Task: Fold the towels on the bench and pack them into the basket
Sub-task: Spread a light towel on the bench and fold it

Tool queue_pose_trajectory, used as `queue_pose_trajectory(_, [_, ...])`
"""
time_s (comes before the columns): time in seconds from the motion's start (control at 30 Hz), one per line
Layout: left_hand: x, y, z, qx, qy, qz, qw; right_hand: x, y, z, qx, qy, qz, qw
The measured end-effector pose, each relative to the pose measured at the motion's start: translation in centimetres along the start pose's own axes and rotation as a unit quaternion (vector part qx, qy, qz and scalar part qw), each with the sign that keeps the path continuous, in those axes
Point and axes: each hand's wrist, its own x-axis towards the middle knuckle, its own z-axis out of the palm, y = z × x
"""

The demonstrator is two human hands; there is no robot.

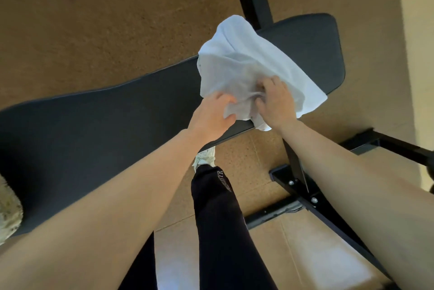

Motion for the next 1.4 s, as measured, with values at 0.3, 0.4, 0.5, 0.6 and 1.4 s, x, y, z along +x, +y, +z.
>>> queue_pose_trajectory(0.3, [3.5,2.7,0.0,0.176,0.201,0.083,0.960,-0.1,1.2,-3.8,0.207,0.025,-0.001,0.978])
queue_pose_trajectory(0.4, [3.8,2.7,-1.4,0.166,0.227,0.122,0.952,-0.2,-0.2,-5.7,0.254,0.036,-0.015,0.966])
queue_pose_trajectory(0.5, [2.8,2.8,-3.6,0.061,0.196,0.122,0.971,-0.5,-1.2,-7.1,0.262,0.024,-0.033,0.964])
queue_pose_trajectory(0.6, [0.8,2.0,-6.6,-0.028,0.185,0.078,0.979,-0.6,-2.2,-8.1,0.199,-0.043,-0.066,0.977])
queue_pose_trajectory(1.4, [-17.6,-14.5,-14.6,-0.117,0.085,-0.142,0.979,-2.1,-24.0,-1.0,0.299,-0.110,-0.191,0.928])
